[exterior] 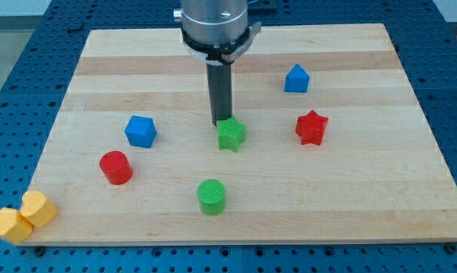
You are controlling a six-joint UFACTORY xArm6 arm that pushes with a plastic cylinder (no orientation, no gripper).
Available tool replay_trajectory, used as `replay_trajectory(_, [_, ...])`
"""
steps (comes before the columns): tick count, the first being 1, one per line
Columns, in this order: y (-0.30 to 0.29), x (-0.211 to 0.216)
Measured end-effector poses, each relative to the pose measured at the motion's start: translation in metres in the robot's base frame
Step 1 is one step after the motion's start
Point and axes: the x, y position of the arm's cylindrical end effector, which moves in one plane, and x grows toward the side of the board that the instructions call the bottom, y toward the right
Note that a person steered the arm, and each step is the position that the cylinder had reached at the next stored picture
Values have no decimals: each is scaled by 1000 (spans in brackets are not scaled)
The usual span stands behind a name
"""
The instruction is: Push the green star and the green circle a bit down
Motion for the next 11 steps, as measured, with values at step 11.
replay_trajectory(11, [77, 76])
